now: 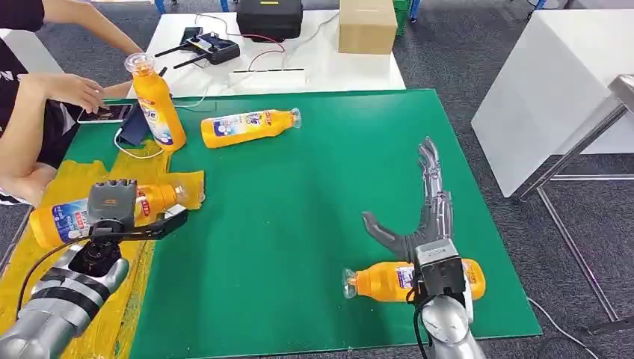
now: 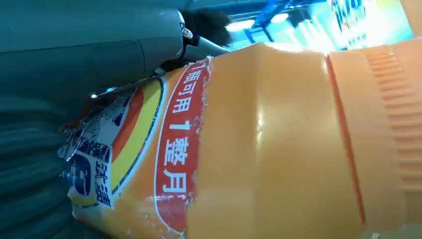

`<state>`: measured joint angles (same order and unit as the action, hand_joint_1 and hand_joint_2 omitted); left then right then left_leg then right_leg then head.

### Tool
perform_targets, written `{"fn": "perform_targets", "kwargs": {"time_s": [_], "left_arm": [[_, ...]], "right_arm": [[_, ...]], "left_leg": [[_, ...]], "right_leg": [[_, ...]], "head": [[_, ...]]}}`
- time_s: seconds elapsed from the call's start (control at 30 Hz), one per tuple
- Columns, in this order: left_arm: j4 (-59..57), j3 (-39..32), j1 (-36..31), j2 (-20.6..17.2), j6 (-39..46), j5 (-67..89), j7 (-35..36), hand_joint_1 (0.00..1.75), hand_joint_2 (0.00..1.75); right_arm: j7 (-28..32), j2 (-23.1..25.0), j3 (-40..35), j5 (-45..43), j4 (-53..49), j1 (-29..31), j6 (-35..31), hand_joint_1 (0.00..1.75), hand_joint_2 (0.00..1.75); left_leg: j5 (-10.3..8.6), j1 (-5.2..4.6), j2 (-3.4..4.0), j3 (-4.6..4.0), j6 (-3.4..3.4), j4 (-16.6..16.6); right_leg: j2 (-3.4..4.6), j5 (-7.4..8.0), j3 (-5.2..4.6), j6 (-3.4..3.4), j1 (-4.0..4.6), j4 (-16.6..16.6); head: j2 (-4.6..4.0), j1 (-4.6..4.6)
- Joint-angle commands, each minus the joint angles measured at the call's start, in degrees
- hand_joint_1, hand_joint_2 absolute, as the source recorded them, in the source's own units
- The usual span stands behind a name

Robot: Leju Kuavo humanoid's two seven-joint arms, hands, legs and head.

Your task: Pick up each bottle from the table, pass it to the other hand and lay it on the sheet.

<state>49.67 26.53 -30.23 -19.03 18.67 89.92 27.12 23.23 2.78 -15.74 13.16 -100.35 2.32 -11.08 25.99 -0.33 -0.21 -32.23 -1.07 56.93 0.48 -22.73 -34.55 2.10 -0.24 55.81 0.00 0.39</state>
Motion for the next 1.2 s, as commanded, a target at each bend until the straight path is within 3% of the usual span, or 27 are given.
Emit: {"fn": "perform_targets", "kwargs": {"time_s": [0.03,0.07,0.27,0.5,0.6,0.67,0.9,1.0,1.13,1.2], "left_arm": [[-20.38,-9.78,-5.42,10.24,5.37,-0.32,-5.47,0.07,1.75],[-20.62,-11.53,-5.2,10.8,6.32,-0.01,-6.3,0.0,1.75],[-20.53,-17.84,-4.59,12.98,5.93,-5.21,-12.59,0.0,1.75],[-19.82,-20.38,-3.9,14.3,5.58,-7.91,-15.75,0.0,1.75],[-17.25,-23.43,-2.84,15.63,7.35,-13.63,-20.9,0.0,1.75],[-11.7,-29.88,-0.64,18.5,7.83,-29.72,-33.51,0.0,1.75],[-9.78,-30.78,0.1,18.78,6.64,-33.63,-36.08,0.0,1.75],[-3.1,-33.45,3.1,19.71,2.55,-48.84,-47.21,0.0,1.75],[9.25,-32.18,9.38,19.71,-3.38,-61.12,-50.66,0.0,1.75],[12.38,-31.38,11.08,19.59,-3.39,-62.98,-50.78,0.0,1.75]], "right_arm": [[-1.0,-0.36,-0.94,-0.77,4.22,3.77,0.2,0.0,1.75],[-1.08,-0.4,-1.03,-0.76,4.44,3.73,0.05,0.0,1.75],[-1.4,-0.81,-1.12,-0.37,4.8,3.02,0.05,0.0,1.75],[-1.8,-0.8,-0.89,-0.17,5.16,3.03,0.55,0.0,1.75],[-1.84,-0.92,-0.98,0.06,5.21,2.86,0.56,0.0,1.75],[-1.85,-1.47,-1.15,0.13,5.13,2.39,0.26,0.0,1.75],[-1.74,-1.7,-1.27,0.26,5.21,2.37,0.21,0.0,1.75],[-1.59,-3.8,-3.1,2.36,5.6,2.59,0.01,0.0,1.75],[-4.39,-9.0,-7.31,12.87,5.69,2.74,0.96,0.0,1.75],[-4.81,-10.52,-7.77,13.32,5.44,2.24,2.72,0.0,1.75]], "left_leg": [[0.02,0.06,-0.12,0.19,0.06,-0.03],[0.05,0.07,-0.13,0.24,0.07,-0.03],[0.05,0.04,-0.07,0.17,0.05,-0.04],[0.03,0.03,-0.1,0.2,0.07,-0.05],[0.06,0.04,-0.04,0.27,0.07,-0.04],[0.05,0.04,-0.12,0.28,0.06,-0.05],[0.08,0.05,-0.02,0.25,0.06,-0.02],[0.04,0.03,-0.07,0.19,0.06,-0.03],[0.11,0.06,0.05,0.27,0.07,-0.02],[0.07,0.02,0.06,0.19,0.03,-0.04]], "right_leg": [[-0.16,-0.05,0.25,-0.01,0.06,-0.08],[-0.17,-0.07,0.32,-0.01,0.07,-0.09],[-0.1,-0.06,0.25,-0.01,0.04,-0.06],[-0.14,-0.02,0.27,-0.02,0.03,-0.08],[-0.1,-0.04,0.33,-0.02,0.04,-0.07],[-0.18,-0.05,0.37,-0.01,0.03,-0.08],[-0.08,-0.05,0.33,-0.01,0.05,-0.06],[-0.15,-0.04,0.27,-0.01,0.03,-0.06],[-0.03,-0.05,0.33,-0.01,0.06,-0.1],[-0.02,-0.02,0.24,0.01,0.02,-0.09]], "head": [[0.0,0.0],[0.0,0.0],[0.0,0.0],[0.0,0.0],[0.0,0.0],[0.0,-0.02],[0.02,0.0],[0.0,0.0],[0.02,0.0],[0.0,-0.02]]}}
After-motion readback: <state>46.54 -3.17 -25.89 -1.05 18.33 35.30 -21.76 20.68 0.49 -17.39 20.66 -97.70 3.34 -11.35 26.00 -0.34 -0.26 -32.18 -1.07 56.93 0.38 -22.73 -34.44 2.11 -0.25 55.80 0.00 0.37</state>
